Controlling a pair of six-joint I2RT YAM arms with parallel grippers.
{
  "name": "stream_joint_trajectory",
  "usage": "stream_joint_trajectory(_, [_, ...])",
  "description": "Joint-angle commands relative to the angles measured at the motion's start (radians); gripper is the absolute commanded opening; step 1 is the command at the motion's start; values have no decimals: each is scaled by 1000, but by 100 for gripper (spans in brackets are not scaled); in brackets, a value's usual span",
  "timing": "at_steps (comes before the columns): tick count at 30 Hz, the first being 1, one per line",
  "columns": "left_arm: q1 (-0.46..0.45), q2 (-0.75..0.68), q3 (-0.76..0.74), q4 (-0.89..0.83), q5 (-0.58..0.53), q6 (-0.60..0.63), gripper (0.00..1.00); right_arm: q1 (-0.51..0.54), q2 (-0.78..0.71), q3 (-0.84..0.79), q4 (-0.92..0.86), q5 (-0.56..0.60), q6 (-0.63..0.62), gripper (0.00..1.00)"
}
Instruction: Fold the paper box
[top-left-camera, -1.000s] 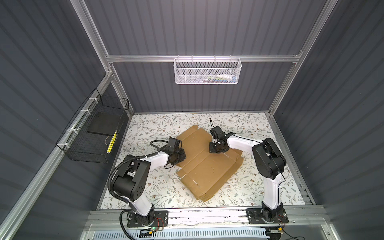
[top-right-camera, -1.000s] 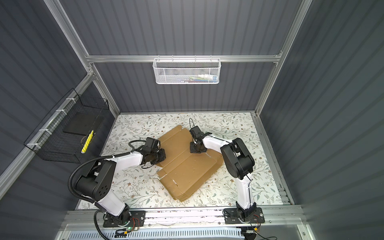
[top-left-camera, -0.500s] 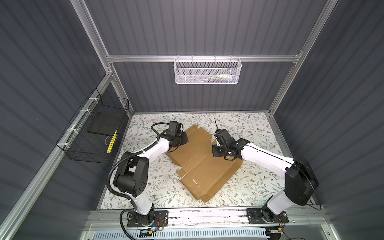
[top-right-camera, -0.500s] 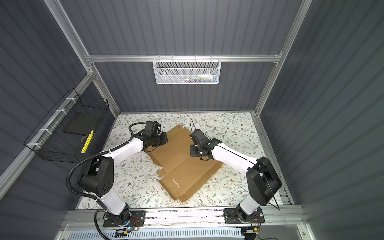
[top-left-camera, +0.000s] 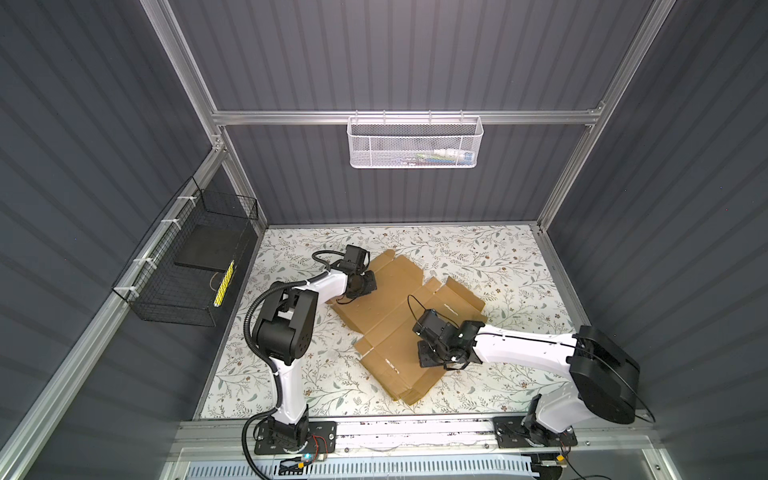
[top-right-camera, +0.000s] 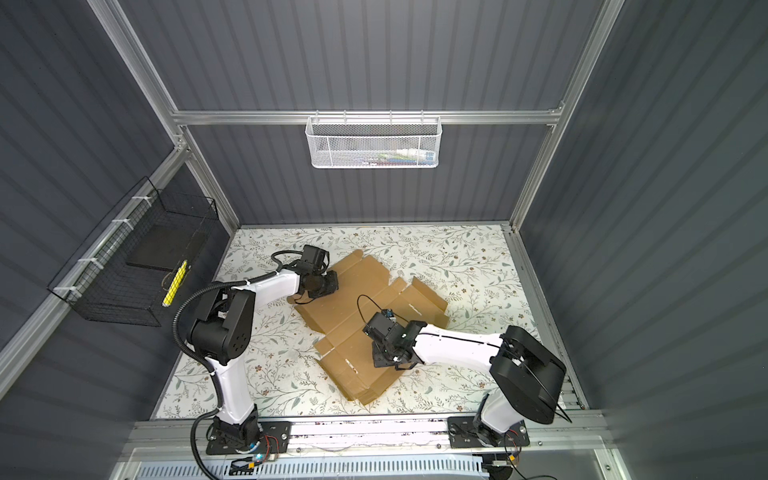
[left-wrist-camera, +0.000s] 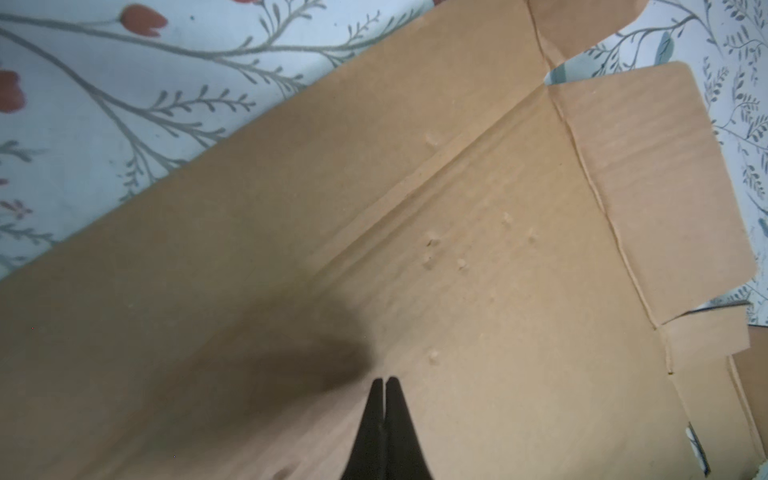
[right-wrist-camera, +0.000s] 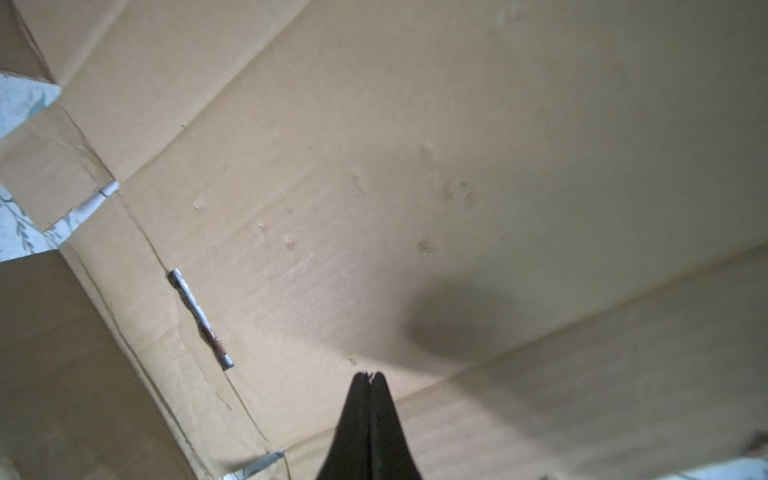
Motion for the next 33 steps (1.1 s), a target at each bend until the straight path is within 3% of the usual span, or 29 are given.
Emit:
stream_joint_trajectory(1, [4,5,-10,-8,-9,18,0,3,52,-12,18,-8,28,4])
stream_joint_trajectory(19, [17,-89,-205,43,-49,1,0,-136,229,56,1,-50,-84,3])
stream_joint_trajectory(33, [16,-208,-389,107,3,-71,0,-347,345,196,-62,-56,-281,2])
